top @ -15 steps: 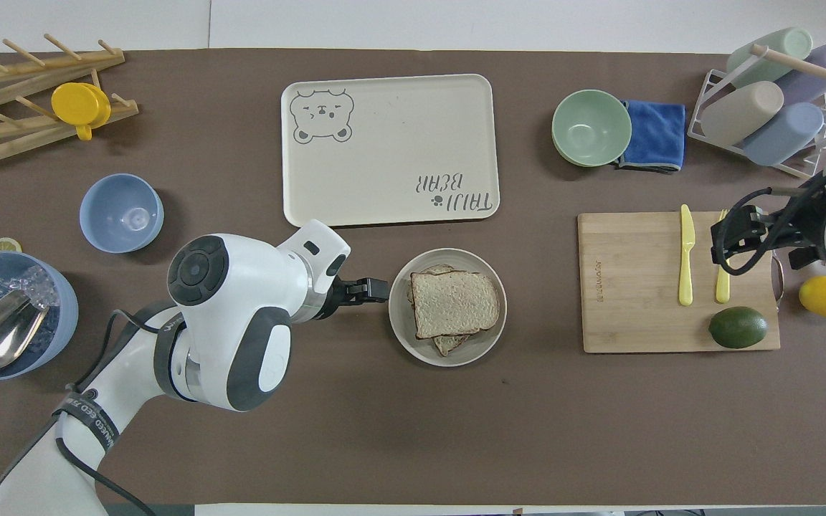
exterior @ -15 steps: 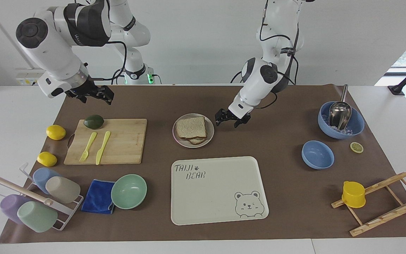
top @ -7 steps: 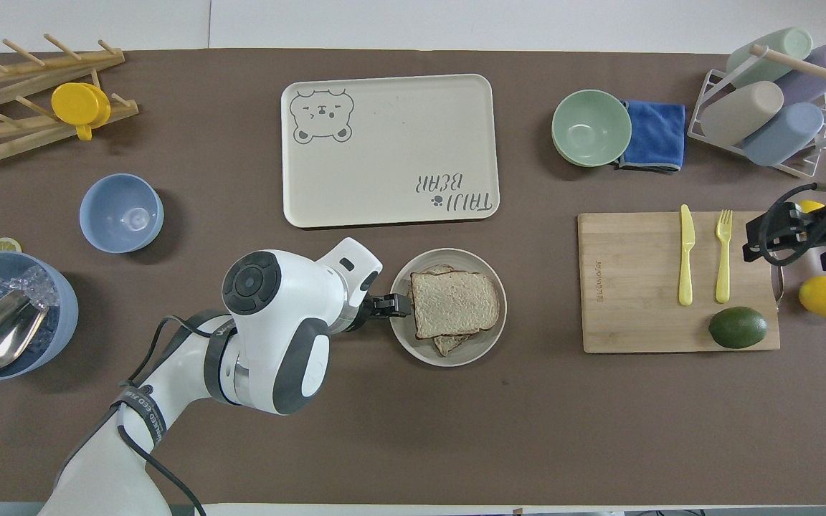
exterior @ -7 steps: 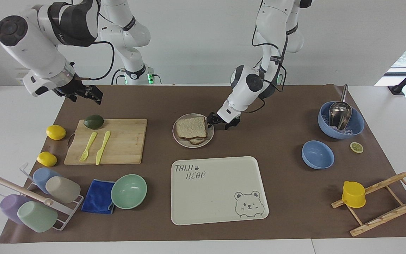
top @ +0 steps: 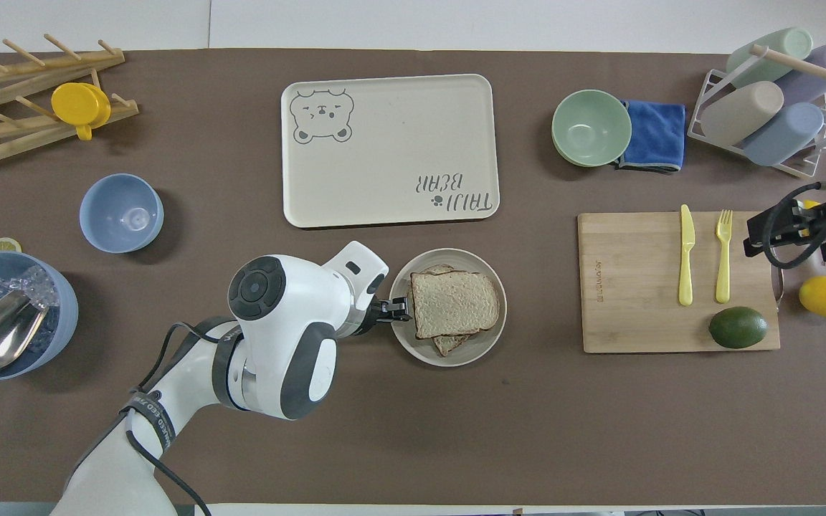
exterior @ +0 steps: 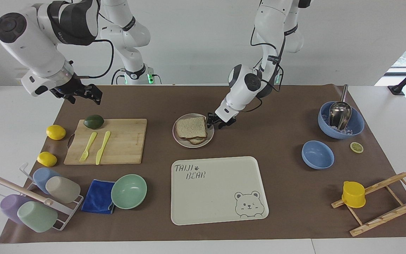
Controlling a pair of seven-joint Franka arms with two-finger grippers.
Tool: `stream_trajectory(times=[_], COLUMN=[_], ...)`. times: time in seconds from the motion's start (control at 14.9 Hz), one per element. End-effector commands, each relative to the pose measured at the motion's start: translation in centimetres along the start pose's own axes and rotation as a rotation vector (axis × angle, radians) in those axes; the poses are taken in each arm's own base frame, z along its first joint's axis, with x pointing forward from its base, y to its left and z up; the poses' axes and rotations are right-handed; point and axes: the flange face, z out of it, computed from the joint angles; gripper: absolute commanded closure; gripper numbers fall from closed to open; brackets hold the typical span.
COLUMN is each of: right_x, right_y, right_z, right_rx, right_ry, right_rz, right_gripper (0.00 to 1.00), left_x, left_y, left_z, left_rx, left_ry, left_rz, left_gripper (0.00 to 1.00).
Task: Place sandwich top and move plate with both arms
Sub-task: 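Grip the white plate rim with the left gripper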
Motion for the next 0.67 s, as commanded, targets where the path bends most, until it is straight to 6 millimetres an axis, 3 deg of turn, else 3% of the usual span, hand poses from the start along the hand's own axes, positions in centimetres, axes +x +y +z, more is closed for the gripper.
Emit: stream_trajectory(times=[0.0, 0.2, 0.4, 0.6], right_x=[0.21, -0.09, -0.21, -0.42], right_y=[0.83, 0.79, 0.75, 0.52], right_z=[-1.39, -1.27, -1.33, -1.44], right_rx=[-0.023, -0.026, -0.030, -0.030], right_ry=[0.034, 0.013, 0.009, 0.008], right_rz=[-0.022, -0.044, -0.061, -0.094], right_gripper=[0.00, 0.00, 0.00, 0.00], left_x=[-0.35, -0.62, -0.63, -0.65], left_y=[0.11, 0.42, 0.42, 0.32], left_z=[0.60, 1.04, 1.05, 1.03], left_rx=[-0.007, -0.005, -0.005, -0.008], left_ry=[0.016, 0.016, 0.015, 0.011], left_rz=[-0.009, -0.009, -0.013, -0.021], left_gripper=[0.43, 0.59, 1.00, 1.00])
